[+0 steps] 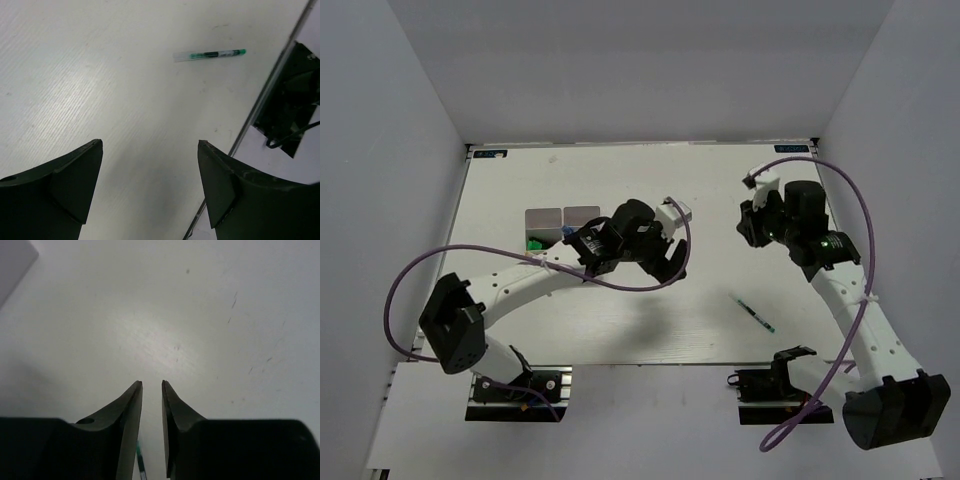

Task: Sort the stationery into containers
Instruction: Grab a piece of stationery with the right arm

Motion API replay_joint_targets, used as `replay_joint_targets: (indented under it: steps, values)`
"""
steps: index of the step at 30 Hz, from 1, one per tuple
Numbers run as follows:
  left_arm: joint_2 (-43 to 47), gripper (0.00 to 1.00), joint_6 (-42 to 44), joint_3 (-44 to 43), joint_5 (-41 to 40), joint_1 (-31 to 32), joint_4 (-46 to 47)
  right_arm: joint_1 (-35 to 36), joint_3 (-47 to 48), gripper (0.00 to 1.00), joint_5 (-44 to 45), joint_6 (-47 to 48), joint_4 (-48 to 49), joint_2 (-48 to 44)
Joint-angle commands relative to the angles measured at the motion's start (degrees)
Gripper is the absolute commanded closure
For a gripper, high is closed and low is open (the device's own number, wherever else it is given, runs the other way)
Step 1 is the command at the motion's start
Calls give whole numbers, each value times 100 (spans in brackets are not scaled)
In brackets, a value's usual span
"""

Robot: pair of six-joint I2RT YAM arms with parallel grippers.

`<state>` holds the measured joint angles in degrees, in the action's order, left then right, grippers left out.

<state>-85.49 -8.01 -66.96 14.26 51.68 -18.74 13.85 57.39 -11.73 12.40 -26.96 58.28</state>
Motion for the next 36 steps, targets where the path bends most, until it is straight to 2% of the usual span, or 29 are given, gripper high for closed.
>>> replay_joint_targets:
  steps: [1, 2, 3, 4, 5, 9, 15, 23, 36]
  values:
    - [697, 14, -95, -55, -775, -26, -227, -40, 193, 70, -715, 1217, -1378, 261]
    - [701, 14, -95, 33, -776, -26, -226, -40, 246, 69, -717, 1221, -1382, 471]
    - [1084, 14, -148, 138, -776, -26, -96, -31, 290, 67, -891, 1499, -1956, 552]
    - [1296, 14, -148, 261, -845, -26, -25, -40, 369, 64, -928, 1728, -2110, 788]
    - [1507, 13, -148, 488, -916, -26, 37, -23, 370, 57, -928, 1870, -2503, 860]
    - [2404, 10, -148, 965, -1249, -26, 169, -5, -58, 44, -570, 2064, -2525, 1124]
    - [3257, 1, -148, 1308, -1513, -131, 169, 13, -543, 44, -128, 2029, -2235, 1309]
    - [3882, 1, -148, 1712, -1576, -132, 169, 48, -1141, 43, 373, 2144, -1760, 1809]
    - [3935, 1, -95, 1765, -1576, -132, 169, 171, -1379, 44, 645, 2055, -1303, 2574]
